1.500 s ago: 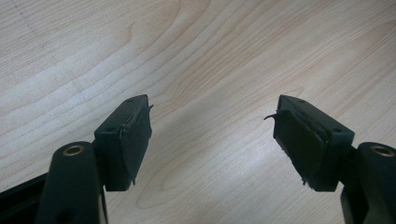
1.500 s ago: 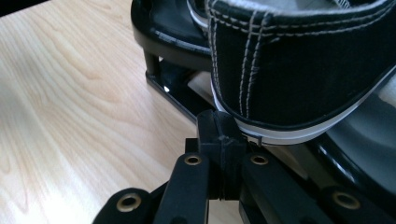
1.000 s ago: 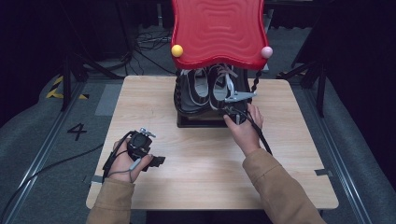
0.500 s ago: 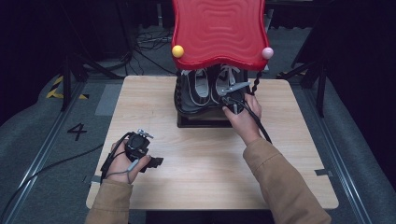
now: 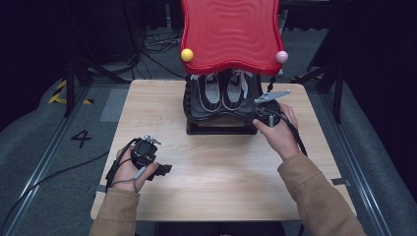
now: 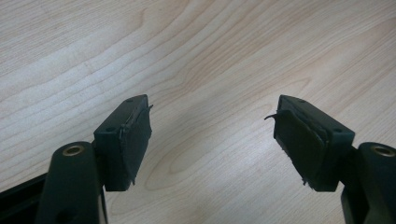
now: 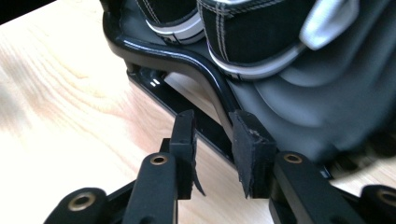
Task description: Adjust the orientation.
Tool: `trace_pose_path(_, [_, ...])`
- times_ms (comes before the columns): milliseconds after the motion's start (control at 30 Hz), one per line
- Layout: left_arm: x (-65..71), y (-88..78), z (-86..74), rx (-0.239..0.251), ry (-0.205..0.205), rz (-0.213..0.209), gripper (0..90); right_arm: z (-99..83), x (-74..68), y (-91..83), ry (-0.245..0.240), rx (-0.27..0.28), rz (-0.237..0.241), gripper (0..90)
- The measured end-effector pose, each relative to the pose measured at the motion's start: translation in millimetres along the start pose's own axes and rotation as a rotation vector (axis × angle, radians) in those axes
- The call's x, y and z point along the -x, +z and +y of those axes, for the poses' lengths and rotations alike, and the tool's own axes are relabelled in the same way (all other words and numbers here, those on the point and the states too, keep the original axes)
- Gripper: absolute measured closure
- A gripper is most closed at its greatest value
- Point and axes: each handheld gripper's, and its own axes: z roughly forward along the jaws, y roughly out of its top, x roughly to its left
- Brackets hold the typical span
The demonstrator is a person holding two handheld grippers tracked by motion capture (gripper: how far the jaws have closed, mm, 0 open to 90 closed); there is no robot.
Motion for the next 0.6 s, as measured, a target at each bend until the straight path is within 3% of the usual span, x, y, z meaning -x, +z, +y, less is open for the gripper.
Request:
trace_pose_path(300, [-2.1, -2.2, -2.0, 0.007, -0.009, 0.005, 27.9, -25.2, 6.1, -36.5, 0.044, 0.006, 0.040, 61.2])
trace_pose_path(600, [-4.8, -4.2, -1.9, 0.012, -0.011, 0.006, 28.0, -56.4, 18.7, -62.1, 0.099, -0.009, 0.040, 57.6])
